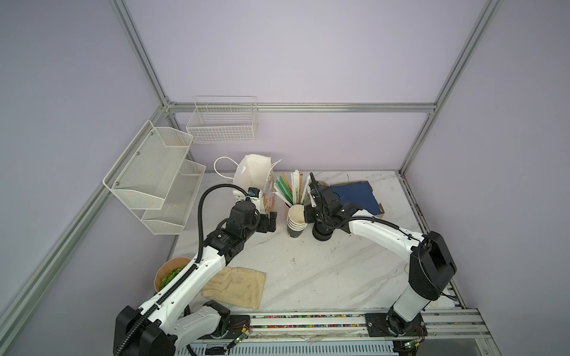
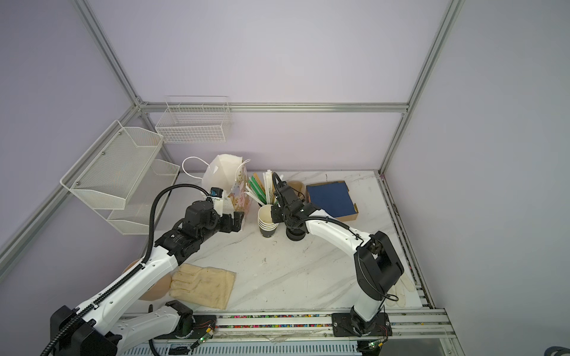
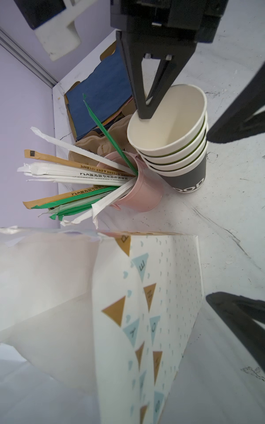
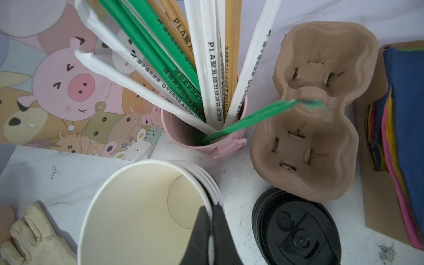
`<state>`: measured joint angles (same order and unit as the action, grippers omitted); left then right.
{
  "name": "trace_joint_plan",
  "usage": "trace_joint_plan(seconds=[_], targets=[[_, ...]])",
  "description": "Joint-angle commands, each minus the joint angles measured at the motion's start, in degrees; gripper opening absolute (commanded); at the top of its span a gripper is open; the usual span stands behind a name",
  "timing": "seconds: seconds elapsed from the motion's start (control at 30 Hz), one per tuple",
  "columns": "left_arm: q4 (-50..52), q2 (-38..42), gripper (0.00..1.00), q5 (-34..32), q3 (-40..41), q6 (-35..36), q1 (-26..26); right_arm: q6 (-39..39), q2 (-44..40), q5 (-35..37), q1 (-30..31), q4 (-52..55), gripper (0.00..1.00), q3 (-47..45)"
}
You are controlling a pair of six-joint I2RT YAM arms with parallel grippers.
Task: Pack a coffee takeout order
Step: Pick up the coffee cup.
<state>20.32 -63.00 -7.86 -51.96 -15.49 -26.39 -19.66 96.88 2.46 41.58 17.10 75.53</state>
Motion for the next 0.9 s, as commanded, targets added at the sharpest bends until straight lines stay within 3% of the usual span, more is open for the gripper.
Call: trace_joint_plan(seconds=[0.0,0.27,0.53,0.87], targets=[[0.3,-0.8,1.0,2.6,-3.4,-1.1,-0.2,-0.2,-0.1,0.0,0.4,1.0,0.0,1.5],[1.1,-2.7,1.0,8.9,-2.0,-9.8,-0.2,-0.3,0.3,-0.5,0.4,2.1,0.0,2.9],[-7.2,-5.6,1.0,16.5,3.1,-17.3,-0.2,0.4,0.6,-0.9,0.4,3.9,0.0,5.3],[-7.4,-2.1,1.0,12.5,4.0,-17.6,-0.2,1.0,0.1,-0.2,0.4,6.0,0.0,8.9]])
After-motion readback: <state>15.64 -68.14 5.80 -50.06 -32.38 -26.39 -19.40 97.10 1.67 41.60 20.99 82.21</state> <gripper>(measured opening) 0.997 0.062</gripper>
